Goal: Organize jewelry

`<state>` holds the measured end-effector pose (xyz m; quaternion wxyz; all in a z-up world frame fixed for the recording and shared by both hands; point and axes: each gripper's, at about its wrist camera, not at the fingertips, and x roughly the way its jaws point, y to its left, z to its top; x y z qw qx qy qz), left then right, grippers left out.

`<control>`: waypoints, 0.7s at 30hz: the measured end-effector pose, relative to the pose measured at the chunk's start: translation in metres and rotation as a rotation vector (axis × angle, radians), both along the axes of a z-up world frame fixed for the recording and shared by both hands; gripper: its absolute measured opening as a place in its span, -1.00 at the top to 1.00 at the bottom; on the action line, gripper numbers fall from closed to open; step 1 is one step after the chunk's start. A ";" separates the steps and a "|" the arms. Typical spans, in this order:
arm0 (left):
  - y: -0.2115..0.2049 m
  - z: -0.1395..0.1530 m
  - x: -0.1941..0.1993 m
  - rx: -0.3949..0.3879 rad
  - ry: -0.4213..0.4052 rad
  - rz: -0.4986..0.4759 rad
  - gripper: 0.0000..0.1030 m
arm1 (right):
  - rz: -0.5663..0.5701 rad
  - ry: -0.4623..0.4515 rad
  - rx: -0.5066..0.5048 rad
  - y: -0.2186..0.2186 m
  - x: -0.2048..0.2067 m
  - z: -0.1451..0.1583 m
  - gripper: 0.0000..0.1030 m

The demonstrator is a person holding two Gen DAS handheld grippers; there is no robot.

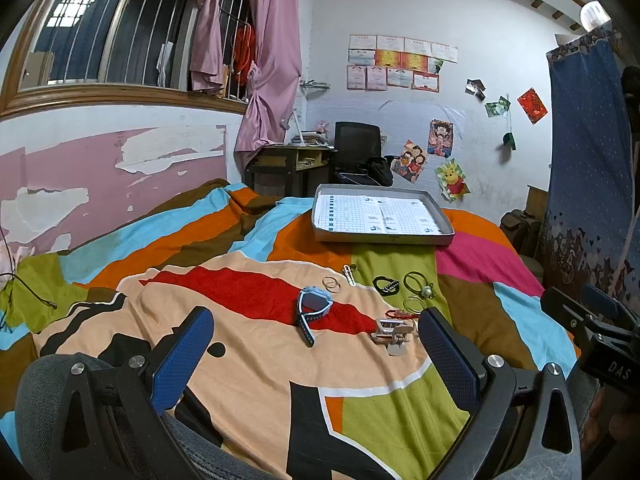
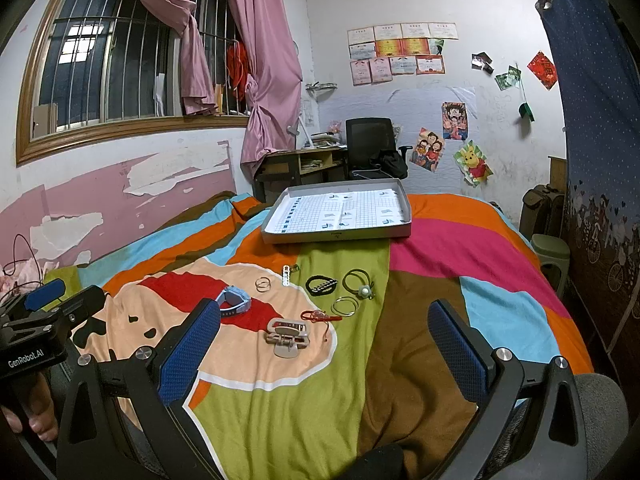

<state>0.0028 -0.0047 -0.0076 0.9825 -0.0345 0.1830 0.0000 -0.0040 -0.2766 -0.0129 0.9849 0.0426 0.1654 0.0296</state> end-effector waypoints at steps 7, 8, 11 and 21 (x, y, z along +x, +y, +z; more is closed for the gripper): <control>0.000 0.000 0.001 0.000 0.000 0.001 -1.00 | -0.001 0.001 0.000 0.000 0.000 0.000 -0.98; -0.001 -0.001 0.001 -0.002 0.000 0.000 -1.00 | -0.001 0.001 0.000 0.000 0.000 0.000 -0.98; -0.002 -0.002 0.001 0.001 0.002 -0.001 -1.00 | -0.001 0.001 0.000 0.000 0.000 0.000 -0.98; -0.001 -0.001 0.001 0.002 -0.001 -0.004 -1.00 | -0.001 0.000 0.002 -0.001 -0.001 0.000 -0.98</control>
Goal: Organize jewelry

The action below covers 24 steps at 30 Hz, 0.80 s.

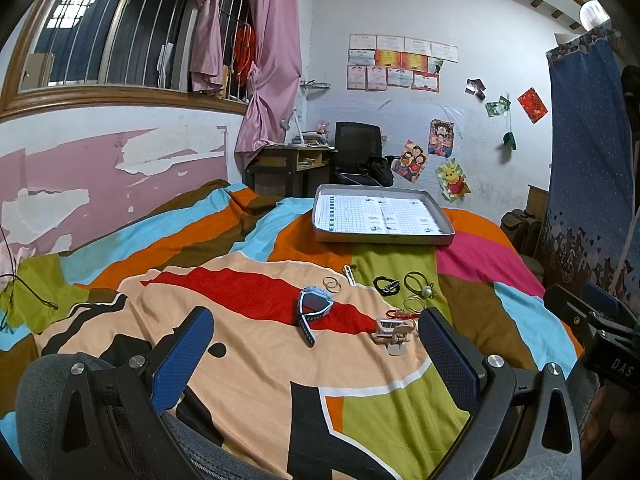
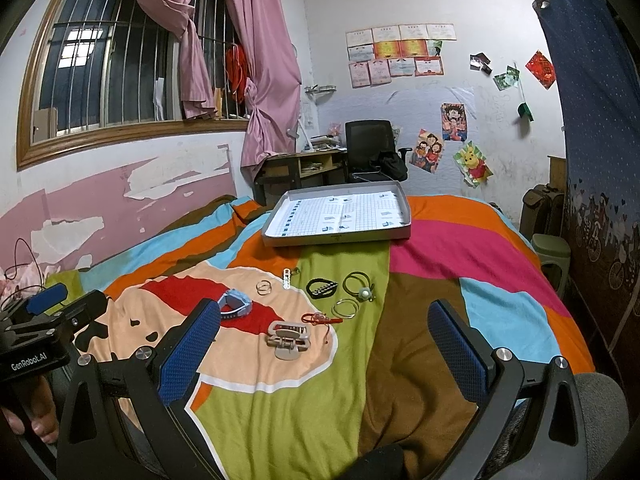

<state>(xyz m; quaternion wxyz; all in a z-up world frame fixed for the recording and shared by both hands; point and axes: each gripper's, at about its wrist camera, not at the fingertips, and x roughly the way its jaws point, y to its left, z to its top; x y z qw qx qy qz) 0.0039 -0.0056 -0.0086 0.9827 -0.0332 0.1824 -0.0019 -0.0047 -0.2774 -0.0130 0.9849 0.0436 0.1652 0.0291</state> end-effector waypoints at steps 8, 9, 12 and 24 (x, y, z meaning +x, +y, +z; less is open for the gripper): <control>-0.004 0.004 -0.002 0.005 -0.001 -0.003 -1.00 | 0.000 -0.002 0.001 -0.002 0.000 0.000 -0.98; -0.004 0.004 -0.002 0.005 -0.001 -0.003 -1.00 | 0.000 -0.003 0.002 -0.002 0.000 0.000 -0.98; -0.005 0.004 -0.002 0.005 0.000 -0.001 -1.00 | 0.001 -0.003 0.001 -0.002 -0.001 0.000 -0.98; 0.007 0.011 0.000 -0.034 0.040 0.000 -1.00 | 0.000 -0.004 0.002 0.000 0.000 0.003 -0.98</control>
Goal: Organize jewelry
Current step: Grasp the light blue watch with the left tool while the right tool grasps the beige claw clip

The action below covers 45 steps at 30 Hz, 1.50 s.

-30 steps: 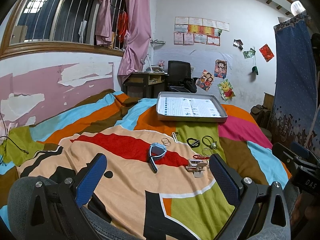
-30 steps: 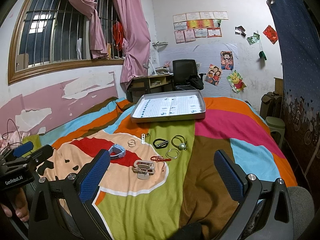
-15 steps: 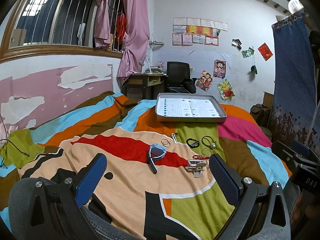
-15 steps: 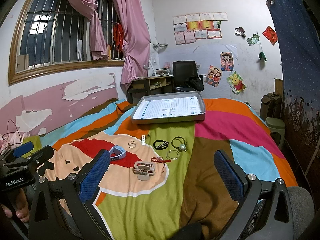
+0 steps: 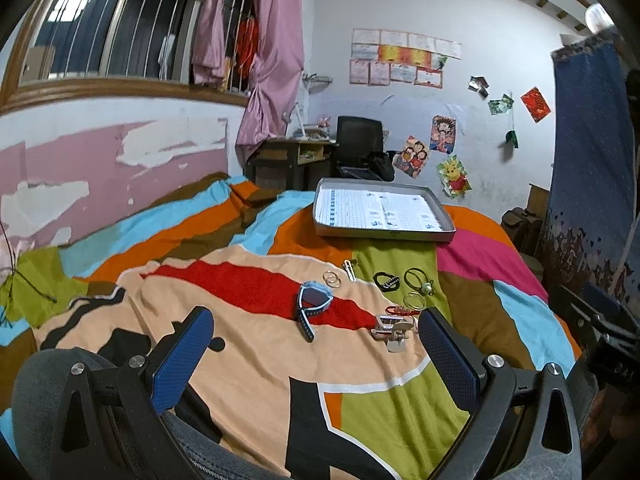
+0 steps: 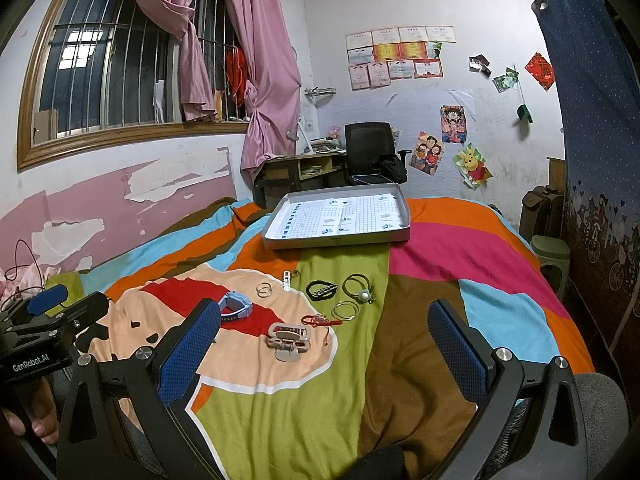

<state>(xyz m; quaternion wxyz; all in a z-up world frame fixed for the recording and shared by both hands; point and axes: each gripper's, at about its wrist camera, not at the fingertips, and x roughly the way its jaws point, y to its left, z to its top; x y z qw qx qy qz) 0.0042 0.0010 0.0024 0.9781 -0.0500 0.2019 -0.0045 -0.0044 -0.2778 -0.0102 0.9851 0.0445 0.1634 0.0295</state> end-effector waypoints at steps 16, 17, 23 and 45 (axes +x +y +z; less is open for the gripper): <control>0.051 -0.036 0.165 -0.126 0.534 -0.110 -0.98 | 0.060 0.164 0.053 -0.001 0.074 0.002 -0.98; 0.049 -0.038 0.177 -0.112 0.539 -0.119 -0.98 | 0.071 0.174 0.060 0.002 0.084 -0.001 -0.98; 0.041 -0.061 0.246 -0.060 0.631 -0.214 -0.98 | 0.116 0.348 0.074 0.021 0.154 -0.040 -0.98; 0.033 -0.131 0.302 -0.038 0.760 -0.398 0.14 | 0.248 0.648 0.068 0.071 0.230 -0.129 -0.38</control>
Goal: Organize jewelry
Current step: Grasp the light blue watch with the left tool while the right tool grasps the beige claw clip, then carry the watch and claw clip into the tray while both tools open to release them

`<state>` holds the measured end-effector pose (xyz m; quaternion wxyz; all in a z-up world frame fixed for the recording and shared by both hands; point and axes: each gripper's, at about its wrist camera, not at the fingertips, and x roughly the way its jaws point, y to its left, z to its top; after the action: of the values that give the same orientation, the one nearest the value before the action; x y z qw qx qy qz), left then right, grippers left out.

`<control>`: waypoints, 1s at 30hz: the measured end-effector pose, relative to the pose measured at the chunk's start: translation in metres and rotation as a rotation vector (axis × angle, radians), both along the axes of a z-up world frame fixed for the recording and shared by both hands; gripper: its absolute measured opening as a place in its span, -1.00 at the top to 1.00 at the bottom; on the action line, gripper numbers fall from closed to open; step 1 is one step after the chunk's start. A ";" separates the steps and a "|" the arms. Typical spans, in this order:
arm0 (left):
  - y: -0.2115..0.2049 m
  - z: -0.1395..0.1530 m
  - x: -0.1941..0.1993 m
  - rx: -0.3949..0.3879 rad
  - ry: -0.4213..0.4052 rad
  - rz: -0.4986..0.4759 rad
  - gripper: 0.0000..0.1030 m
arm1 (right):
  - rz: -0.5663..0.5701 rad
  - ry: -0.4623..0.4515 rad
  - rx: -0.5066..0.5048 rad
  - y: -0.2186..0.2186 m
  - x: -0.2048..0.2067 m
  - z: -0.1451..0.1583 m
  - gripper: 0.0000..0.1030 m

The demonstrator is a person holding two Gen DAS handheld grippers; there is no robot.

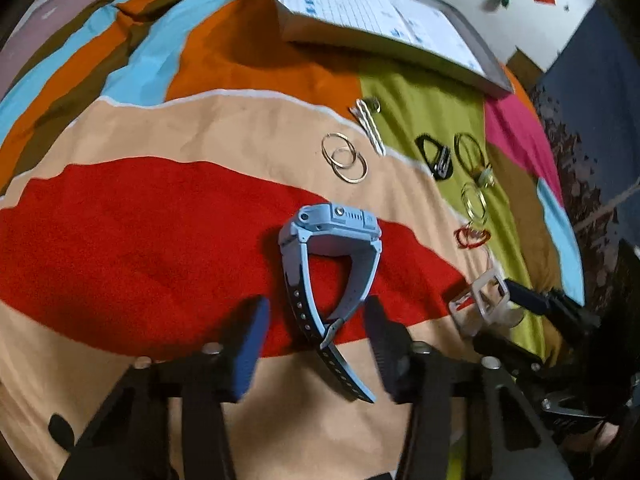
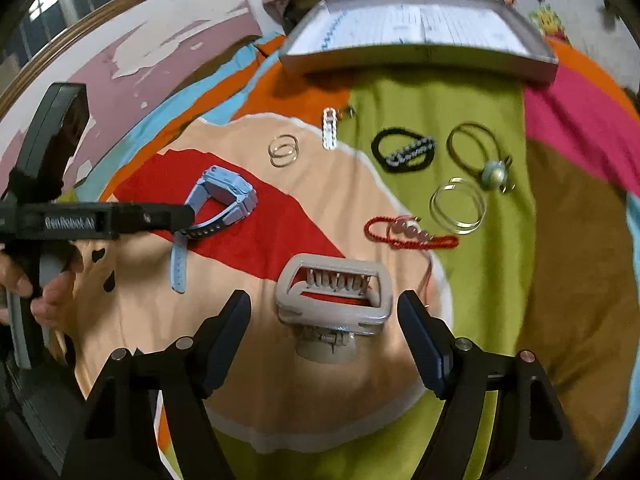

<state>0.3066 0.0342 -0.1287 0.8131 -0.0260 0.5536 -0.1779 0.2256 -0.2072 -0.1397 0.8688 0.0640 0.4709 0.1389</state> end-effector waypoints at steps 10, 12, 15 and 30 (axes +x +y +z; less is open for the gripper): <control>-0.009 -0.001 -0.001 0.001 -0.042 -0.067 0.30 | -0.051 0.045 0.020 0.009 0.013 -0.016 -0.25; -0.009 -0.001 -0.001 -0.002 -0.039 -0.068 0.30 | -0.056 0.061 0.021 0.010 0.013 -0.020 -0.25; -0.008 -0.005 0.001 -0.004 -0.022 -0.073 0.30 | -0.049 0.051 0.012 0.012 0.013 -0.020 -0.25; 0.007 0.006 -0.001 -0.166 0.017 0.027 0.72 | 0.004 -0.058 0.003 0.012 0.004 -0.010 -0.12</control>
<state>0.3051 0.0416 -0.1229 0.8057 -0.1023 0.5436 -0.2120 0.2294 -0.1949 -0.1493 0.8817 0.0603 0.4455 0.1432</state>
